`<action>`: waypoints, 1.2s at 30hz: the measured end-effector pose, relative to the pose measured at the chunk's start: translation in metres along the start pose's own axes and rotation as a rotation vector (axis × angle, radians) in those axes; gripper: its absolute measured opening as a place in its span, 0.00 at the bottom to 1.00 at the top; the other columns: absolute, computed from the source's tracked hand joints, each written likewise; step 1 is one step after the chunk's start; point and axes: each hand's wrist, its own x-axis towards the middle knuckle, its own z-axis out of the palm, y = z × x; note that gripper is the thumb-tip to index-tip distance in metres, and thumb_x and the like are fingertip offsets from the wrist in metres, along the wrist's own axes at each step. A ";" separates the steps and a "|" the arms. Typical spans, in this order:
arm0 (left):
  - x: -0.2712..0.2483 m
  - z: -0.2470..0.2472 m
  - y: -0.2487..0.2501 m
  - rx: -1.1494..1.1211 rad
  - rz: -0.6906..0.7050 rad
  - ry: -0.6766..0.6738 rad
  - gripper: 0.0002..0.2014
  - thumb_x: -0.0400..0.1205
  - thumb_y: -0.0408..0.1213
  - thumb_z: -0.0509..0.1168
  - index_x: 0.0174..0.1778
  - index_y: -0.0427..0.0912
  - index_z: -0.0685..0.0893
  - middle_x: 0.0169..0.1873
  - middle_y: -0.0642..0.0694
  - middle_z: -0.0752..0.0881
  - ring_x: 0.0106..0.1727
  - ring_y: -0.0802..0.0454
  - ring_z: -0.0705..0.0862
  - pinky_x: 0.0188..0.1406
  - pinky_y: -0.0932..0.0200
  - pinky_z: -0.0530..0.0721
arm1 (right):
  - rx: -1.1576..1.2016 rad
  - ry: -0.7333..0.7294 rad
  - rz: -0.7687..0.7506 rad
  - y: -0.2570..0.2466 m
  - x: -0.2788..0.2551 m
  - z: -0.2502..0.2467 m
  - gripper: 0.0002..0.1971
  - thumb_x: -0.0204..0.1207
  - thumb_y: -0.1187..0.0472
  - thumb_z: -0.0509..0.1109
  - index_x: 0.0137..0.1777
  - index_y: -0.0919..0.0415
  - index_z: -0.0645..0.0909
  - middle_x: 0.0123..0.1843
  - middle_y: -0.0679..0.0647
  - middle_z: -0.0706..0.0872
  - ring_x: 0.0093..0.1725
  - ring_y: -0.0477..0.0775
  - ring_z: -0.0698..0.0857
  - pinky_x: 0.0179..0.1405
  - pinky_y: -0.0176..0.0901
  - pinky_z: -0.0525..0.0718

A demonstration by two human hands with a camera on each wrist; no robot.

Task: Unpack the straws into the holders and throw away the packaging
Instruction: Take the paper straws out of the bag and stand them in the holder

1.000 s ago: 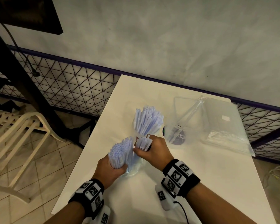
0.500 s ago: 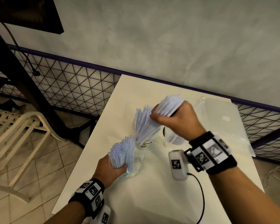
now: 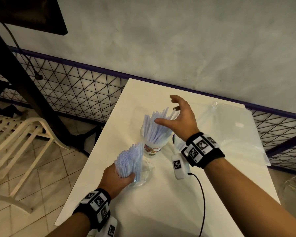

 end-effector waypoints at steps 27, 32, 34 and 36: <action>0.000 0.001 0.002 0.007 0.022 0.020 0.23 0.66 0.34 0.81 0.53 0.49 0.79 0.42 0.59 0.84 0.44 0.64 0.84 0.36 0.79 0.78 | -0.637 -0.195 -0.498 0.012 0.017 0.059 0.12 0.82 0.57 0.68 0.62 0.53 0.87 0.70 0.48 0.86 0.73 0.62 0.81 0.68 0.58 0.75; 0.001 0.002 -0.001 0.002 0.021 0.031 0.24 0.66 0.35 0.81 0.54 0.49 0.79 0.42 0.59 0.85 0.45 0.62 0.85 0.36 0.79 0.78 | -0.680 -0.173 -0.512 0.011 0.012 0.057 0.19 0.78 0.63 0.68 0.69 0.53 0.83 0.70 0.51 0.86 0.74 0.61 0.80 0.72 0.59 0.73; 0.002 0.002 -0.002 -0.013 0.013 0.023 0.24 0.66 0.34 0.81 0.54 0.49 0.79 0.43 0.60 0.85 0.45 0.65 0.84 0.34 0.79 0.79 | -0.595 -0.162 -0.547 0.001 0.007 0.054 0.20 0.77 0.62 0.65 0.69 0.55 0.83 0.71 0.52 0.85 0.74 0.60 0.80 0.72 0.59 0.73; 0.003 0.002 -0.004 -0.016 0.016 0.009 0.23 0.67 0.34 0.81 0.54 0.49 0.80 0.43 0.59 0.85 0.45 0.65 0.84 0.32 0.79 0.80 | -0.397 -0.293 -0.543 -0.012 0.000 0.049 0.23 0.72 0.65 0.62 0.67 0.59 0.84 0.68 0.56 0.87 0.69 0.59 0.83 0.70 0.56 0.77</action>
